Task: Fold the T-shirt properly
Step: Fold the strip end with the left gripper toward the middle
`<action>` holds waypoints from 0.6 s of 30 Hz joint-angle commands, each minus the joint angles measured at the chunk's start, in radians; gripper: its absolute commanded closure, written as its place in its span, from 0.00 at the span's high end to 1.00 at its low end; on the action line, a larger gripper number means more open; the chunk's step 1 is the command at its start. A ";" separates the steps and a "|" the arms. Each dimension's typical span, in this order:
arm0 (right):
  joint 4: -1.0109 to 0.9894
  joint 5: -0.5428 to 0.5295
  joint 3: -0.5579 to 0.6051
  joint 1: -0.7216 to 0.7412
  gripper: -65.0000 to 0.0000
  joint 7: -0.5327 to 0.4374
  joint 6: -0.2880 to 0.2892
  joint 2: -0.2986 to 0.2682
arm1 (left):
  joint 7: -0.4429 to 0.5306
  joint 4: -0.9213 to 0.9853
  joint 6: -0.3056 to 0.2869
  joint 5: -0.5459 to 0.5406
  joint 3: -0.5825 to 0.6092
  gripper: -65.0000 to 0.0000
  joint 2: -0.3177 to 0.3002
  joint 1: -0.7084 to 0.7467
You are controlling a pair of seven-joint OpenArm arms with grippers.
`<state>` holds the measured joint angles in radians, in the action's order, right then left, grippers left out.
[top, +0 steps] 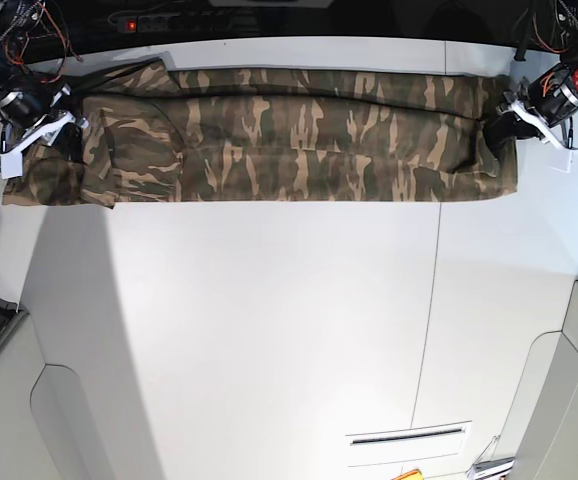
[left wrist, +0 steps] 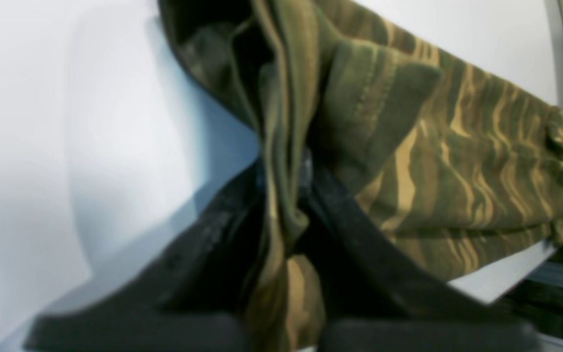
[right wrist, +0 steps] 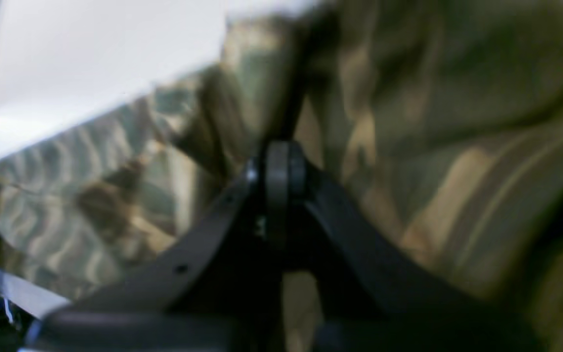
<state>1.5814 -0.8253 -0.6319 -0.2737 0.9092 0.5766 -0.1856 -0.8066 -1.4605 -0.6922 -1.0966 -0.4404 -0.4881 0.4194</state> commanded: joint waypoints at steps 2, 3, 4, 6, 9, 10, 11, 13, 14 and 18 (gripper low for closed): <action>0.050 -0.042 -0.037 0.004 0.00 0.003 0.007 -0.016 | 0.016 -0.034 -0.006 -0.022 -0.031 0.00 -0.037 -0.031; 0.066 -0.048 -0.051 0.005 0.00 0.013 0.007 -0.016 | 0.009 -0.039 -0.006 -0.022 -0.038 0.00 -0.045 -0.044; 0.082 -0.050 -0.063 0.004 0.00 0.020 0.007 -0.016 | -0.002 -0.041 -0.006 -0.021 -0.045 0.00 -0.054 -0.058; 0.109 -0.050 -0.080 0.004 0.00 0.037 0.007 -0.016 | -0.027 -0.041 -0.006 -0.016 -0.047 0.00 -0.079 -0.084; 0.136 -0.050 -0.089 0.004 0.00 0.064 0.006 -0.016 | -0.061 -0.043 -0.006 0.016 -0.047 0.00 -0.127 -0.116; 0.142 -0.051 -0.089 0.004 0.00 0.074 0.007 -0.016 | -0.068 -0.049 -0.006 0.018 -0.047 0.00 -0.144 -0.121; 0.145 -0.051 -0.089 0.003 0.00 0.084 0.007 -0.016 | -0.074 -0.063 -0.006 0.017 -0.046 0.00 -0.161 -0.120; 0.145 -0.051 -0.089 -0.002 0.00 0.086 0.007 -0.016 | -0.115 -0.113 -0.006 0.016 -0.046 0.00 -0.178 -0.120; 0.145 -0.051 -0.089 -0.003 0.00 0.086 0.007 -0.016 | -0.144 -0.148 -0.006 0.015 -0.046 0.00 -0.177 -0.120; 0.145 -0.082 -0.089 -0.004 0.00 0.086 0.007 -0.016 | -0.211 -0.309 -0.006 -0.012 -0.028 0.00 -0.149 -0.113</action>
<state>1.7077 -0.8822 -0.7139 -0.2798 1.0111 0.5770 -0.1860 -1.0340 -1.7569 -0.6880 -1.0870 -0.4603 -0.6155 0.3122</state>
